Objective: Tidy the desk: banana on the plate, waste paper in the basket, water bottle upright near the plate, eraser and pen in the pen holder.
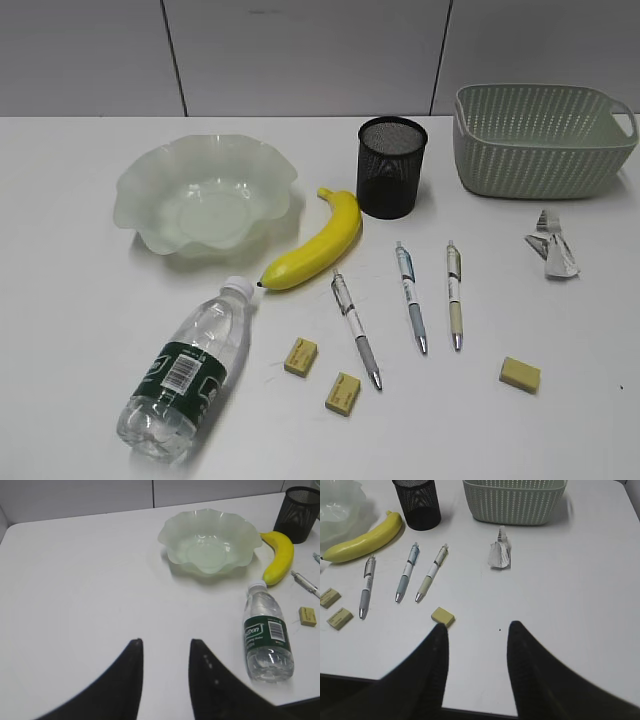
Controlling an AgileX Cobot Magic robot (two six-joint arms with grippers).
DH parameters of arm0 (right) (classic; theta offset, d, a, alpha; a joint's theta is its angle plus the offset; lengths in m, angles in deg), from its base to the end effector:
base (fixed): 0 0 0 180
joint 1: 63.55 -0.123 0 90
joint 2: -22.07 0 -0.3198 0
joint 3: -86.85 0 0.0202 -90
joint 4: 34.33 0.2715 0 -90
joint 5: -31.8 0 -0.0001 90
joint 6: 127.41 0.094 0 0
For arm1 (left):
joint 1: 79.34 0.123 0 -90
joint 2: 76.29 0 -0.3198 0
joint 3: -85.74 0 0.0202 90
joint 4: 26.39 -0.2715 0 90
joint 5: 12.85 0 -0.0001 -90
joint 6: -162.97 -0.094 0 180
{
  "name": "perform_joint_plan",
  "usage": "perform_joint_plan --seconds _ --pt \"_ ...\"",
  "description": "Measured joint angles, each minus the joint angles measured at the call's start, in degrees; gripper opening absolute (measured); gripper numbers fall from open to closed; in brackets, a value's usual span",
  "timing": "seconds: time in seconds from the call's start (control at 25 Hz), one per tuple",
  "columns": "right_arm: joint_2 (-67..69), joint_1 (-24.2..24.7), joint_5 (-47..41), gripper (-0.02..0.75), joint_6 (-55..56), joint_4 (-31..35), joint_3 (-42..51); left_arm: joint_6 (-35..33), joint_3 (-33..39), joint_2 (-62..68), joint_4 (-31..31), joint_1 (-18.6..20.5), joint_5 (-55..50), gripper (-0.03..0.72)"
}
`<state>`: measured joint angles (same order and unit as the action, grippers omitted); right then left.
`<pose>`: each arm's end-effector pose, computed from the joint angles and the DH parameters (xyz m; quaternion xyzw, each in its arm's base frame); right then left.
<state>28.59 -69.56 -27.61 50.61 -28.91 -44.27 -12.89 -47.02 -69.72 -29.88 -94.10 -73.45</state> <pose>-0.0213 0.0054 0.2909 -0.0603 0.8394 0.0661 0.5361 -0.0229 0.0112 0.2974 0.0760 0.8368 -0.0589 0.5390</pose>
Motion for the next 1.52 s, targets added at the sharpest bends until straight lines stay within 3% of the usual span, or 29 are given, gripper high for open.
perform_joint_plan --seconds 0.6,0.84,0.92,1.08,1.24,1.36,1.52 --pt "0.0 0.0 0.0 0.319 0.0 0.0 0.0 0.0 0.0 0.1 0.1 0.0 0.1 0.237" --pt "0.0 0.0 0.0 0.319 0.0 0.0 0.0 -3.3 -0.9 9.2 1.3 0.0 3.0 0.263" --pt "0.0 0.0 0.0 0.319 0.0 0.1 0.0 -7.4 -1.4 14.1 4.6 0.0 7.5 0.326" --pt "0.0 0.0 0.0 0.319 0.0 0.1 0.0 -20.0 -1.9 27.1 19.8 0.0 20.0 0.468" --pt "0.0 0.0 0.0 0.319 0.0 0.1 0.0 -32.2 -5.1 45.9 30.0 -0.4 25.5 0.485" --pt "0.0 0.0 0.0 0.319 0.0 0.1 0.0 -35.0 -10.7 61.5 30.8 -4.0 28.8 0.485" --pt "0.0 0.0 0.0 0.319 0.0 0.1 0.0 -34.1 -22.9 79.8 28.5 -15.0 32.6 0.485"
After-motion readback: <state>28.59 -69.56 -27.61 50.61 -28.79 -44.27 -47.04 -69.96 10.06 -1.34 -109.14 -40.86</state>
